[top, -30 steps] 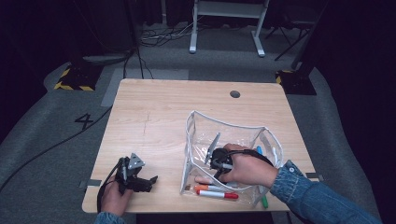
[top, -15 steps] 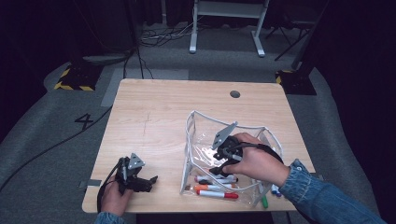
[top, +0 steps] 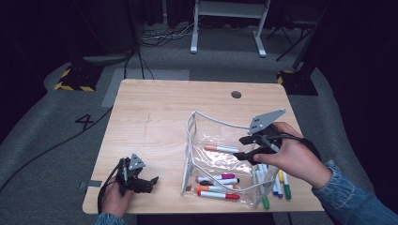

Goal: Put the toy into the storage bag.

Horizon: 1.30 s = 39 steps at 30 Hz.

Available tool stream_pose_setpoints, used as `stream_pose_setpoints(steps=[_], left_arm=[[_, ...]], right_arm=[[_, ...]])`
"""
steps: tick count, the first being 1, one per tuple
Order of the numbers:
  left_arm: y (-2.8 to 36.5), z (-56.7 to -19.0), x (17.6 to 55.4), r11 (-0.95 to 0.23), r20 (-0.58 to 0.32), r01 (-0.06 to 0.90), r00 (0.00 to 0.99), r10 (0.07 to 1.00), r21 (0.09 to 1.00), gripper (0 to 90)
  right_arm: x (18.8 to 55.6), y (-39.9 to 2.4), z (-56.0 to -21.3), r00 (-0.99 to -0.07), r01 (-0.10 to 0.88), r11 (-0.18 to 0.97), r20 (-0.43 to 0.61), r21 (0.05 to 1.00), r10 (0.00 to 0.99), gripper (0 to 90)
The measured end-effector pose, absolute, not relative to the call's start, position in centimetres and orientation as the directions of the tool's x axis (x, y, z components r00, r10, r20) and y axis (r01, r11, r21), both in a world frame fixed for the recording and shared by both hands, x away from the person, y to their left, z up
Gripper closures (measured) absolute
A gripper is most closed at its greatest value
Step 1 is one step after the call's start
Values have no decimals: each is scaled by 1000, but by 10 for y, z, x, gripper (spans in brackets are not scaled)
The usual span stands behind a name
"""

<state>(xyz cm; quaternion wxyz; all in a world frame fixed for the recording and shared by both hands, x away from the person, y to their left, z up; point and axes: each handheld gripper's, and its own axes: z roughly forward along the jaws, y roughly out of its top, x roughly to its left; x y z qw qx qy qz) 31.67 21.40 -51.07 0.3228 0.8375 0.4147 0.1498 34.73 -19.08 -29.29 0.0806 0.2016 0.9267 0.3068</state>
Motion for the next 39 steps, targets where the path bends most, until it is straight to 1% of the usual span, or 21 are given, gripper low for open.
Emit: stream_pose_setpoints(steps=[11, 14, 22, 30, 39], left_arm=[[214, -511, 317, -448, -16, 598, 611, 791, 665, 0], [214, -511, 317, -448, -16, 598, 611, 791, 665, 0], [214, -511, 317, -448, -16, 598, 611, 791, 665, 0], [214, -511, 317, -448, -16, 598, 611, 791, 665, 0], [214, -511, 317, -448, -16, 598, 611, 792, 665, 0]], right_arm=[[343, -259, -282, -827, 417, 623, -8, 662, 562, 455], [341, -277, -284, -800, 436, 591, -8, 679, 600, 457], [338, -319, -295, -730, 506, 525, 16, 684, 683, 468], [337, -349, -316, -658, 569, 462, 40, 680, 752, 483], [345, -368, -370, -583, 662, 419, 74, 622, 809, 477]])
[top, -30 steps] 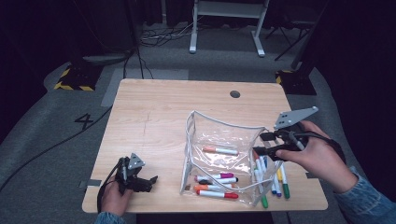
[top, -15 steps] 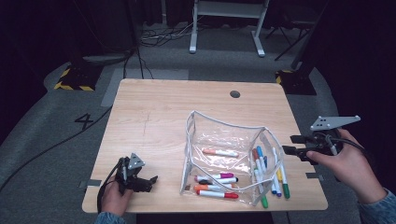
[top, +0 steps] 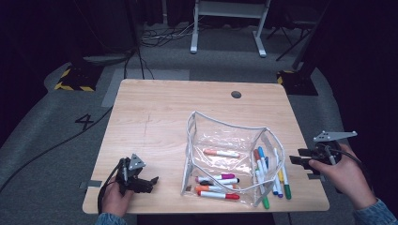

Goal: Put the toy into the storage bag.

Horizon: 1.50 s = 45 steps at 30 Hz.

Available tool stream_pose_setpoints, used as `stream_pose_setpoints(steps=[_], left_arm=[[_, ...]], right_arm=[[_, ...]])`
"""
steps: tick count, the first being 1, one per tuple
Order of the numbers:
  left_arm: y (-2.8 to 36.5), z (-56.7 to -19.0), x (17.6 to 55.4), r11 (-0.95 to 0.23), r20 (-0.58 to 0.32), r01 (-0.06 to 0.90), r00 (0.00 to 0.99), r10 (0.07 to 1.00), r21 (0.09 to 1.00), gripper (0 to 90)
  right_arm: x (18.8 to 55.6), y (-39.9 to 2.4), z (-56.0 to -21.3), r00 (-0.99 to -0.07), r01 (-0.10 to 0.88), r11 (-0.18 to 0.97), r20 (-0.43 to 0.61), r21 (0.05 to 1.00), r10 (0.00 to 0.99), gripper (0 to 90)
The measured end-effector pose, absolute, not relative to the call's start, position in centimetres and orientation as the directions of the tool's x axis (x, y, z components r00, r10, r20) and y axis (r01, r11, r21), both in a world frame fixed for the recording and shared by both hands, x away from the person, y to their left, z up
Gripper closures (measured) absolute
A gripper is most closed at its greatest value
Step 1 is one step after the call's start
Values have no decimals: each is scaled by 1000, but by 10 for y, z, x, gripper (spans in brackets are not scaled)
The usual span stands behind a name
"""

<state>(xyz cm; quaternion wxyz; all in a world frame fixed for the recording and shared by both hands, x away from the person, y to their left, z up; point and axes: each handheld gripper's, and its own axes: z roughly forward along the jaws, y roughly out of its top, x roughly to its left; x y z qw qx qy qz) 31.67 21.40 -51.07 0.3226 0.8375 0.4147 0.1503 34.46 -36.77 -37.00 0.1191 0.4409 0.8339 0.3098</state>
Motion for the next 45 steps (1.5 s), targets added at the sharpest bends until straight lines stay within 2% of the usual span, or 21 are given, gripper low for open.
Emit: stream_pose_setpoints(steps=[20, 25, 32, 35, 39, 45], left_arm=[[214, -511, 317, -445, -17, 599, 609, 793, 666, 0], [214, -511, 317, -447, -16, 599, 609, 793, 665, 0], [214, -511, 317, -445, -17, 599, 608, 794, 666, 0], [214, -511, 317, -445, -16, 598, 608, 794, 667, 0], [214, -511, 316, -444, -17, 599, 607, 794, 666, 0], [214, -511, 316, -444, -17, 599, 608, 794, 666, 0]], right_arm=[[347, -371, -457, -522, 774, 425, 92, 470, 848, 519], [348, -374, -465, -515, 784, 429, 85, 447, 853, 552], [349, -384, -468, -483, 806, 433, 24, 404, 875, 724], [347, -387, -470, -447, 815, 418, -25, 401, 894, 765], [347, -389, -470, -420, 827, 393, -23, 403, 907, 768], [348, -389, -470, -427, 824, 394, -11, 407, 904, 769]])
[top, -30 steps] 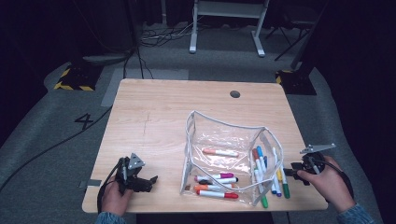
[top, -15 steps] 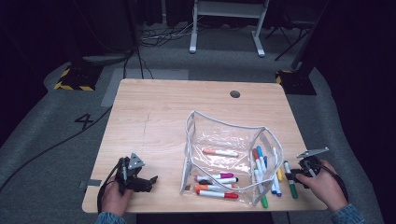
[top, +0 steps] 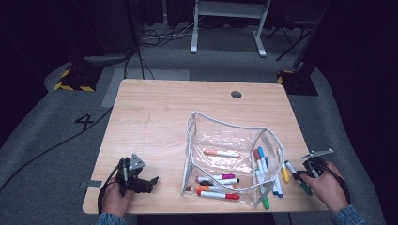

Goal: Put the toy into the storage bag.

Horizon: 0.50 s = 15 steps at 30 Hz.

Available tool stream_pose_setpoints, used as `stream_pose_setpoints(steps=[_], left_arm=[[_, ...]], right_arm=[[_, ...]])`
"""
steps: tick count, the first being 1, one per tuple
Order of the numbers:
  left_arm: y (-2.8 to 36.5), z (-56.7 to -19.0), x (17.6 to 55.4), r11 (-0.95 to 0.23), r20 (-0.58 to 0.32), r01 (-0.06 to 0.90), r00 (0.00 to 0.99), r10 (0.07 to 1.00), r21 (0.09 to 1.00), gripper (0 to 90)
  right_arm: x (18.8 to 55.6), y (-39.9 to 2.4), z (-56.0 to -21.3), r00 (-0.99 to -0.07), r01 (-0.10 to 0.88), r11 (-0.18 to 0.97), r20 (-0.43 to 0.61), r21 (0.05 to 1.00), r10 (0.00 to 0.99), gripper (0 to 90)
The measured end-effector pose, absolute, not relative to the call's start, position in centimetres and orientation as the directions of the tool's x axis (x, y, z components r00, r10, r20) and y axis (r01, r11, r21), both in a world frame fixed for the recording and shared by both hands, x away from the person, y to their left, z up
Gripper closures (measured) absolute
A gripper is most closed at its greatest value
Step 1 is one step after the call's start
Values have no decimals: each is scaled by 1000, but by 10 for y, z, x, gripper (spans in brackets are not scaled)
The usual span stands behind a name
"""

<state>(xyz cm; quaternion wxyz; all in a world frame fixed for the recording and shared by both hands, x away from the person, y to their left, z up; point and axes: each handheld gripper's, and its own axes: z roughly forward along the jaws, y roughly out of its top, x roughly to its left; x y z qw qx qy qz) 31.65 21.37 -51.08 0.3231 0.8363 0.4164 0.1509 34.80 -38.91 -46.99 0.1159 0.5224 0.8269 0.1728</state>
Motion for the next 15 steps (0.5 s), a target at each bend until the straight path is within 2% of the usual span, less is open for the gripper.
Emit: stream_pose_setpoints(steps=[8, 15], left_arm=[[214, -511, 316, -445, -16, 599, 608, 794, 666, 0], [214, -511, 316, -444, -17, 599, 608, 794, 666, 0]], right_arm=[[347, -389, -461, -433, 817, 397, -10, 418, 901, 769], [343, -389, -439, -449, 792, 388, 18, 470, 894, 769]])
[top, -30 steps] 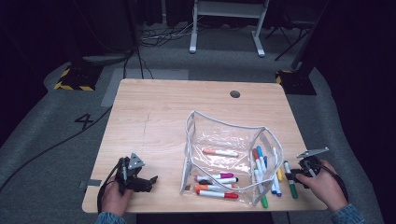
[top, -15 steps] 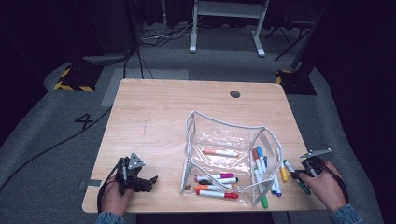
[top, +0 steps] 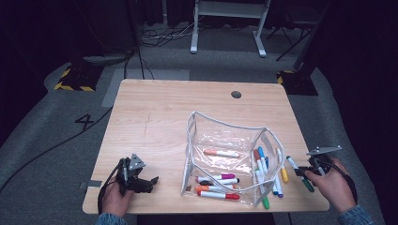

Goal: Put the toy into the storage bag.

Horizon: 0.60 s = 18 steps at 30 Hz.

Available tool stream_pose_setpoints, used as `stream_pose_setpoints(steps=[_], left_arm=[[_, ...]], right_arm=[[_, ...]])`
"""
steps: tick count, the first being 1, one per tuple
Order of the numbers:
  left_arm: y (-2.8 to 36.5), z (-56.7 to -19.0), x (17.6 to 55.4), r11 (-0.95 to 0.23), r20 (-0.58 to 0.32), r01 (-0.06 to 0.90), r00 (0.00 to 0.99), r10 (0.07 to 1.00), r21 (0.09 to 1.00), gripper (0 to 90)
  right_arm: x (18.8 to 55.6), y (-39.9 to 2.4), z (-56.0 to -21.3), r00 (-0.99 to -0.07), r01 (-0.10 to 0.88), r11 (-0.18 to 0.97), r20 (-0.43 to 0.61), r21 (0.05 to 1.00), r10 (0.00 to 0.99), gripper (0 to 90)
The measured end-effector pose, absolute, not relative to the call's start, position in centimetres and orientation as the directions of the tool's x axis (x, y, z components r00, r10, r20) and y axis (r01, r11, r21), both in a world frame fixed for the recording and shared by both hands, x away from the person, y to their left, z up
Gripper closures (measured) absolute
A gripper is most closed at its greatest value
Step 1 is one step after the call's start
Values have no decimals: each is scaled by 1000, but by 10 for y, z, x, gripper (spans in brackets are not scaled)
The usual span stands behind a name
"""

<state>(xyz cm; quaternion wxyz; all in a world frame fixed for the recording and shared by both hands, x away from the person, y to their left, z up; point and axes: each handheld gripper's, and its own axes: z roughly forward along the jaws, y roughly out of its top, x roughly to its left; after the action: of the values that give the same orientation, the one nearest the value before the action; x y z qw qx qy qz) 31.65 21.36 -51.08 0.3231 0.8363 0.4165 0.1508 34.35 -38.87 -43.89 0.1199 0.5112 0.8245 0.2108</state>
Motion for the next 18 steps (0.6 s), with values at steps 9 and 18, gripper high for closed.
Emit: stream_pose_setpoints(steps=[9, 18], left_arm=[[214, -511, 316, -444, -17, 599, 607, 794, 666, 0], [214, -511, 316, -444, -17, 599, 608, 794, 666, 0]], right_arm=[[336, -381, -390, -498, 735, 396, 44, 550, 866, 769], [330, -363, -338, -568, 651, 426, 31, 629, 822, 769]])
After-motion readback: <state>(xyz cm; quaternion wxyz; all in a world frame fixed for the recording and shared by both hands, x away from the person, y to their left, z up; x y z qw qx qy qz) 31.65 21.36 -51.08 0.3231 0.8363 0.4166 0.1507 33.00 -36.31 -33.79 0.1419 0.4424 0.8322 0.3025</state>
